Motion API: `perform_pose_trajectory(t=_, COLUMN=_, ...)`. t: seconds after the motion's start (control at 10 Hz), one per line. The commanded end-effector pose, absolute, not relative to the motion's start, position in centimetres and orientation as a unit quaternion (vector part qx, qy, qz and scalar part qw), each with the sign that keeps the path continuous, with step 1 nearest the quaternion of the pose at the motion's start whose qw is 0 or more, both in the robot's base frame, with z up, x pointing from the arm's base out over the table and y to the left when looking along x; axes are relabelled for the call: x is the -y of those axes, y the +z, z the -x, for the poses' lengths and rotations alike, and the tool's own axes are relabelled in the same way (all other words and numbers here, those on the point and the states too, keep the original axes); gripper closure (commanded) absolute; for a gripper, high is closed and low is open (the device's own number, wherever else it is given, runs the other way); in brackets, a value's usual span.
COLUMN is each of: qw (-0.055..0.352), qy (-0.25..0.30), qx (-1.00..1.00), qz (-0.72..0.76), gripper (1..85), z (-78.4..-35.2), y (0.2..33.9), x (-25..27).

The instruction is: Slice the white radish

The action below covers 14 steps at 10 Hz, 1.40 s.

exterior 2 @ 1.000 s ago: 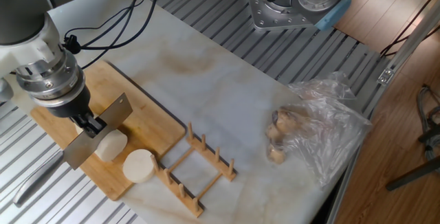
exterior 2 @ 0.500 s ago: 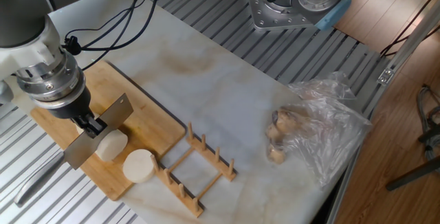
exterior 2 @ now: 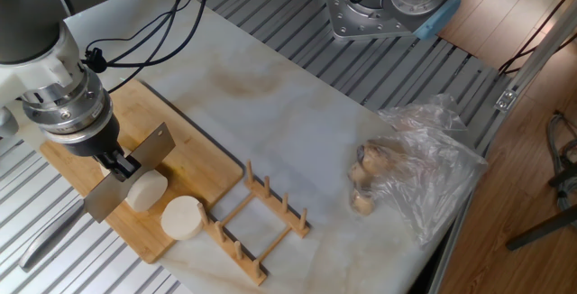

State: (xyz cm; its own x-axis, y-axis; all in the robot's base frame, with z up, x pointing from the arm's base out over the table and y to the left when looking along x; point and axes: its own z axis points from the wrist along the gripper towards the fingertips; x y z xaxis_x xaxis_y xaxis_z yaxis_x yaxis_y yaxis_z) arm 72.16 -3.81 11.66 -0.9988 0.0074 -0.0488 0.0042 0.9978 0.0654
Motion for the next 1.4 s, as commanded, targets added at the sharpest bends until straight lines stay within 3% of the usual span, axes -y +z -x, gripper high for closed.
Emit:
perform_pose_trajectory(t=0.0, qw=0.029, qy=0.031, qx=-0.999, qz=-0.008, gripper=84.3, z=-72.30, y=11.59, x=3.62)
perform_pose_trajectory(t=1.3, qw=0.027, qy=0.021, qx=-0.999, qz=-0.012, gripper=84.3, z=-72.05, y=10.97, x=3.43)
